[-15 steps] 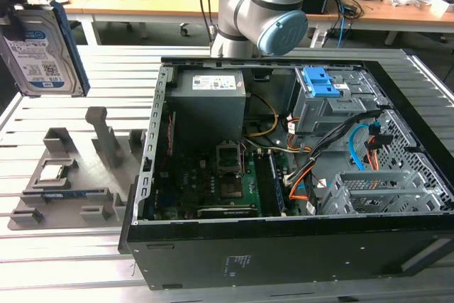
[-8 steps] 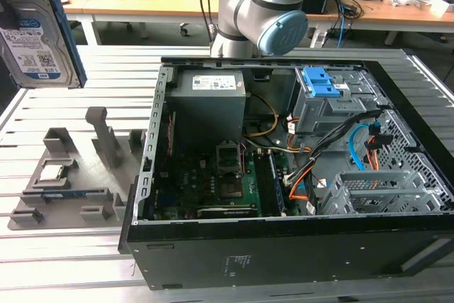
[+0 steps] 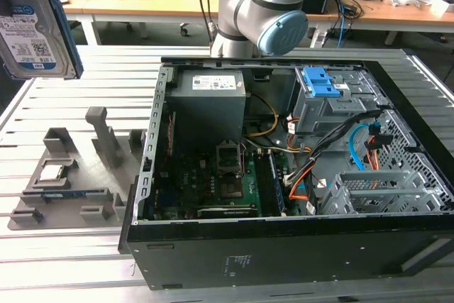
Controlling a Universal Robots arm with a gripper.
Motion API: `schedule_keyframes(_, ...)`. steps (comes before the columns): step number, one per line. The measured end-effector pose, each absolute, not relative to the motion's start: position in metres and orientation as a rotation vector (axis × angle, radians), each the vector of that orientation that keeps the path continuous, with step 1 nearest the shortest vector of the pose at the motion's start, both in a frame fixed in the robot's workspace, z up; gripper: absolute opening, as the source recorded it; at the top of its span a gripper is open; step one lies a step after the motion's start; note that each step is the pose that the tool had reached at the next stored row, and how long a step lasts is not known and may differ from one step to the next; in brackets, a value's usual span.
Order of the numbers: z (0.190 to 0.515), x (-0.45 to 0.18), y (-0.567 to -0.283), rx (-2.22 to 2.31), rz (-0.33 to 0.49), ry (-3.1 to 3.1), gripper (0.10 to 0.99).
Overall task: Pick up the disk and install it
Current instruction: 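Pick up the disk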
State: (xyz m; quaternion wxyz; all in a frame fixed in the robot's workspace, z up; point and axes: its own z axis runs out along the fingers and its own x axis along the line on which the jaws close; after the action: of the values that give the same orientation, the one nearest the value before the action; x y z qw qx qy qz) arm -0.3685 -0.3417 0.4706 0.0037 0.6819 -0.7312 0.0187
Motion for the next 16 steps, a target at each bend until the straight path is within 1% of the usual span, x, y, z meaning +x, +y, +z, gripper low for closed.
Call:
schedule_keyframes(9, 0.492, -0.369, -0.342, 2.137, 0.058, -2.292, 0.365)
schedule_keyframes(16, 0.517, -0.369, -0.342, 2.137, 0.058, -2.292, 0.365)
